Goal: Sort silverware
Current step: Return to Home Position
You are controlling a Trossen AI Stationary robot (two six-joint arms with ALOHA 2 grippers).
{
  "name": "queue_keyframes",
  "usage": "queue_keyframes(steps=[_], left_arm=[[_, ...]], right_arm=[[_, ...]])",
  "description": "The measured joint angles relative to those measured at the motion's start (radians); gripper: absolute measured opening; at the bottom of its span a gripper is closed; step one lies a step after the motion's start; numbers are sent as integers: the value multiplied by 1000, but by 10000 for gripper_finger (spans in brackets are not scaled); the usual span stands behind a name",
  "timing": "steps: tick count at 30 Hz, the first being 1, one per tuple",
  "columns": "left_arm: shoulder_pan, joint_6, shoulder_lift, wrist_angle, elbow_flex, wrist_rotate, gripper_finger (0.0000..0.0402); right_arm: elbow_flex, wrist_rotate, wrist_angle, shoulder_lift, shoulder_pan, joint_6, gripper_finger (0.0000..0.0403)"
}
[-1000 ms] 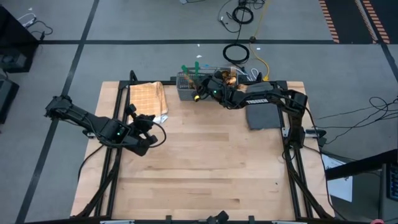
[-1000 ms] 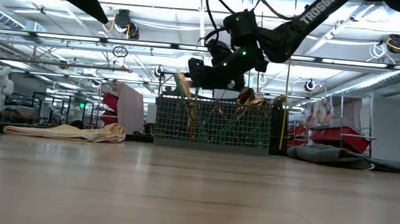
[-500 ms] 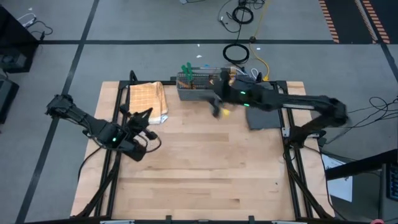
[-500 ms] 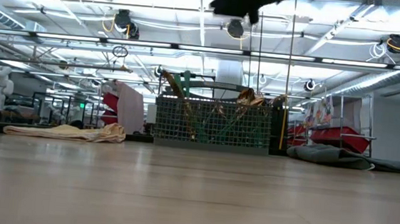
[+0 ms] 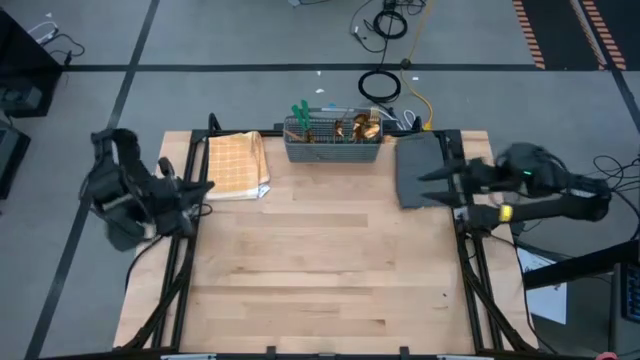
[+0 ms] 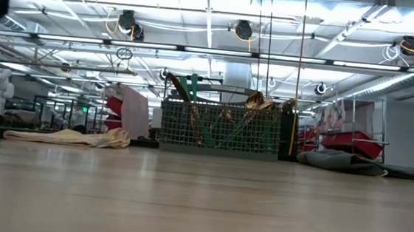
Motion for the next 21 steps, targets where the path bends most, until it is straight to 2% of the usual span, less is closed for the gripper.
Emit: queue_keyframes(steps=[4,6,9,12,15,17,21], left_arm=[[-112,171,-78,127,-1,103,8],[-159,312,-94,228,-11,139,8],[-220,568,-108,439,-59,211,8],[-252,802,-135,683,-130,350,8],[-257,952,-186,859,-210,538,8],[-256,1007,-228,943,-267,619,8],[-255,1044,-310,1052,-390,628,8]], right_arm=[[-197,46,136,-241,12,21,160],[-292,48,200,-342,12,48,160],[-426,49,315,-470,12,76,160],[-543,66,412,-569,12,99,160],[-646,69,533,-620,12,114,160],[-704,69,603,-616,12,128,160],[-779,70,690,-592,12,173,160]])
